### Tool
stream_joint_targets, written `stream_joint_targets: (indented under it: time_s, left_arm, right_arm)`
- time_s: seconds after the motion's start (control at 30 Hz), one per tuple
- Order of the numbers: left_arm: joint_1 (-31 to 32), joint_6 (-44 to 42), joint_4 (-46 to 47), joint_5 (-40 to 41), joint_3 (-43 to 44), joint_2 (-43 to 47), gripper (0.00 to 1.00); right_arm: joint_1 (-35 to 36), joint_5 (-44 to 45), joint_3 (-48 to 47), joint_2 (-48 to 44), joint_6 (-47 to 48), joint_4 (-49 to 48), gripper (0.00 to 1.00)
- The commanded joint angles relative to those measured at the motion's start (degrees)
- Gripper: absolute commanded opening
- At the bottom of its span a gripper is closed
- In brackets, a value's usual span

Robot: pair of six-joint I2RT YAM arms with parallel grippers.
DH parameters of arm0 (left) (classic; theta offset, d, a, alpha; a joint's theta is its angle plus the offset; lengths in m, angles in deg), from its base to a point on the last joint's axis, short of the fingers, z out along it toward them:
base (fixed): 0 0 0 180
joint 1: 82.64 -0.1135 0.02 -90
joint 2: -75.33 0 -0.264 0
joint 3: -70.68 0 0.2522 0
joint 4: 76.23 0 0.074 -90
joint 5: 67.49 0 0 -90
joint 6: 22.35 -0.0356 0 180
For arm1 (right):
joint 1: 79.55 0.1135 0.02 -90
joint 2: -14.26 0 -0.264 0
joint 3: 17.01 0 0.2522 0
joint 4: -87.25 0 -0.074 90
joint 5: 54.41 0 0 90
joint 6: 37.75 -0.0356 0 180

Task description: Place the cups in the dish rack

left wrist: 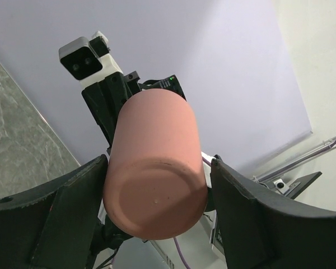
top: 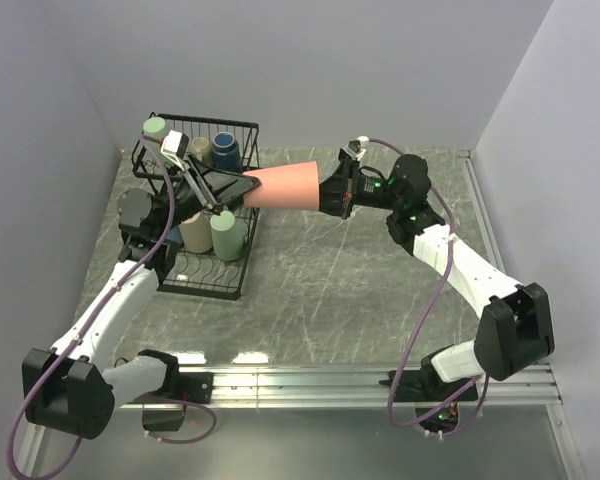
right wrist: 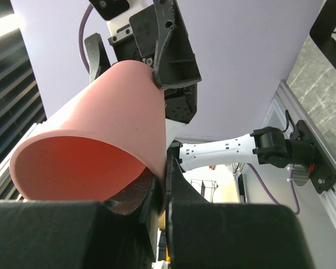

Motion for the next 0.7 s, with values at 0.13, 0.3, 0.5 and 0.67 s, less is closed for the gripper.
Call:
stream_joint_targets:
  time_s: [0.13,0.3,0.5,0.67]
  left_arm:
    - [-0.1,-1.9,0.2,-0.9,0.0,2.6,0.81]
    - [-0.1,-2.7,-0.9,-1.2,0.6,2.6,0.74]
    - [-0.2,-3.7,-2.6,-1.2,1.2,2.2,0.2]
    - [-0.2,-7.2,-8.8,-1.4,3.8,2.1,0.0]
  right_arm:
    - [0.2,0.3,-3.5,1.8,-0.4,-3.7,0.0]
    - [0.2,0.2,-3.6,2.2,-0.2,-3.7,0.0]
    - [0.2,0.5,-3.0,2.3,-0.4,-4.1,0.0]
    - [0.1,1.9,-3.8,1.2,5.2,4.4,0.27]
